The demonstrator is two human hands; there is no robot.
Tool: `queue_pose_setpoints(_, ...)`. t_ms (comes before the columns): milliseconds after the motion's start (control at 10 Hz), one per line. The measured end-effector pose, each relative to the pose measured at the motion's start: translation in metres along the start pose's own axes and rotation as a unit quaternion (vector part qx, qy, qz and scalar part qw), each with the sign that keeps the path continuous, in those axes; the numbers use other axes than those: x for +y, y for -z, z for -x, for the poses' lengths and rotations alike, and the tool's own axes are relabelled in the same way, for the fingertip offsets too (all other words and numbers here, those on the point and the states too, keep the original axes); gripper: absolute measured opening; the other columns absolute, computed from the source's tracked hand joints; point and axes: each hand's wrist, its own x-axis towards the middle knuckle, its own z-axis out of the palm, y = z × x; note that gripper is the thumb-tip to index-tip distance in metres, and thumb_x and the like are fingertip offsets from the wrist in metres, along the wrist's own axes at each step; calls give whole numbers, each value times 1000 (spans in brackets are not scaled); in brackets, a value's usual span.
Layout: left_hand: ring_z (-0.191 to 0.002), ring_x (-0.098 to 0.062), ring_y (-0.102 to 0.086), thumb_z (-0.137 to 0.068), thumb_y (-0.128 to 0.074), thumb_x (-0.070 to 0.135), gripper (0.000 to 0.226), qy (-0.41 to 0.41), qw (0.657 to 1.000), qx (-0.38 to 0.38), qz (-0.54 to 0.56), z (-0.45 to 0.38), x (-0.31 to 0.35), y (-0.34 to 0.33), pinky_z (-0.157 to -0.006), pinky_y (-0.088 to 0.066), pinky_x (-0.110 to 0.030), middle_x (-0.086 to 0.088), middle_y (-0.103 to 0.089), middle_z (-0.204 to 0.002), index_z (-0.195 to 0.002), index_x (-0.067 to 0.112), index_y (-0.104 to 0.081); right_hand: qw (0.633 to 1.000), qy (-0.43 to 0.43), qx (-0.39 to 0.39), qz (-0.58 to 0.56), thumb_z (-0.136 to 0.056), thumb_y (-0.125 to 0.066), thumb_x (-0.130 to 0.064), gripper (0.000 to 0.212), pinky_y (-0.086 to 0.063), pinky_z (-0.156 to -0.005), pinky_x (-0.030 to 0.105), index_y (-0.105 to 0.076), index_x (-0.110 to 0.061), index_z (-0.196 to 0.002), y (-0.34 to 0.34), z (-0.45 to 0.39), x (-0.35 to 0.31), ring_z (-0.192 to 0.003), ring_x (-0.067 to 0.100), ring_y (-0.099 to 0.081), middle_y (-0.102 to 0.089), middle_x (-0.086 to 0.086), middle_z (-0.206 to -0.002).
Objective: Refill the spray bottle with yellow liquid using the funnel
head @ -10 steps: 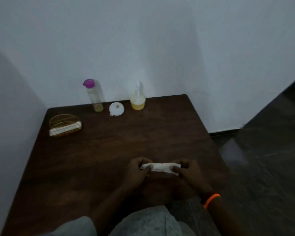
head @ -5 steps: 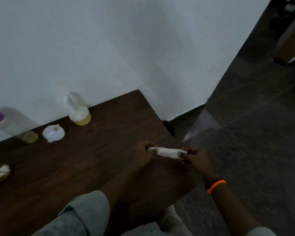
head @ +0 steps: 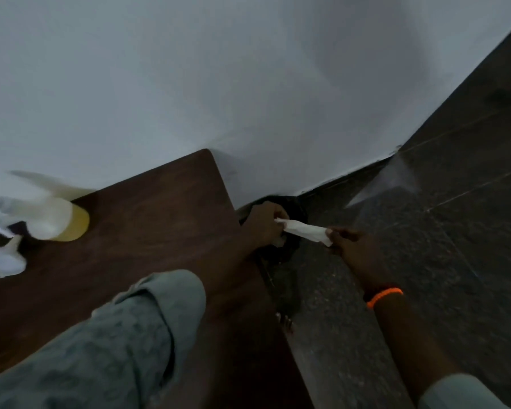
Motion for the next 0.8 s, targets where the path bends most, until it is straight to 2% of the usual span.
queue_pose_setpoints(100, -94, -27, -68, -86, -64, 4, 18, 16, 1000, 2, -20, -53, -11, -3, -73, -50, -25, -15, -71, -105, -100, 2, -74, 1000, -22, -10, 13, -89, -71, -7, 16, -54, -55, 15, -76, -2, -104, -14, -56, 16, -68, 16, -71, -74, 12, -84)
queue_pose_setpoints(200, -99, -29, -66, -88, -62, 1, 21, 58, 997, -22, -56, -91, -21, -6, -77, -50, -24, -19, -69, -112, -107, -2, -70, 998, -44, -19, 39, -89, -70, -2, 19, -47, -46, 10, -72, 4, -107, -40, -96, 37, -48, 1, -64, -70, 18, -86)
queue_pose_setpoints(300, -119, -31, -55, -91, -59, 0, 34, 91, 990, -53, -93, -117, -33, -11, -88, -44, -27, -21, -55, -133, -125, -3, -56, 994, -73, -57, 62, -89, -69, -1, 33, -53, -52, 16, -65, 3, -122, -67, -127, 62, -65, 15, -67, -68, 25, -106)
queue_pose_setpoints(400, -123, -32, -50, -96, -53, 3, 41, 109, 983, -76, -127, -137, -44, -21, -101, -40, -34, -22, -46, -141, -136, -4, -45, 983, -86, -106, 124, -83, -72, -4, 58, -60, -84, 42, -54, -3, -138, -91, -157, 95, -100, 33, -68, -61, 25, -129)
queue_pose_setpoints(500, -102, -29, -55, -98, -50, 4, 36, 114, 979, -87, -144, -156, -52, -30, -92, -47, -38, -24, -53, -131, -133, -2, -46, 961, -88, -167, 204, -84, -74, -7, 84, -45, -107, 47, -28, -5, -154, -109, -186, 124, -134, 39, -48, -44, 23, -150)
queue_pose_setpoints(600, -112, -37, -57, -98, -48, 5, 28, 104, 981, -82, -144, -173, -64, -39, -91, -47, -40, -25, -56, -124, -123, -6, -52, 951, -97, -193, 220, -88, -71, -9, 84, -36, -113, 41, -23, -7, -156, -121, -209, 150, -141, 37, -41, -39, 21, -154)
queue_pose_setpoints(700, -89, -31, -59, -97, -51, 5, 9, 98, 977, -103, -160, -177, -69, -44, -74, -47, -39, -17, -57, -97, -104, 2, -55, 939, -91, -207, 259, -86, -73, -11, 73, -40, -110, 41, -37, -4, -150, -121, -214, 163, -136, 37, -48, -49, 21, -147)
queue_pose_setpoints(800, -60, -15, -40, -97, -50, 6, 36, 90, 977, -113, -160, -177, -77, -54, -58, -38, -31, -1, -38, -70, -66, 16, -34, 933, -79, -185, 297, -86, -71, -15, 54, -44, -100, 39, -53, -2, -136, -122, -204, 166, -127, 39, -56, -59, 23, -135)
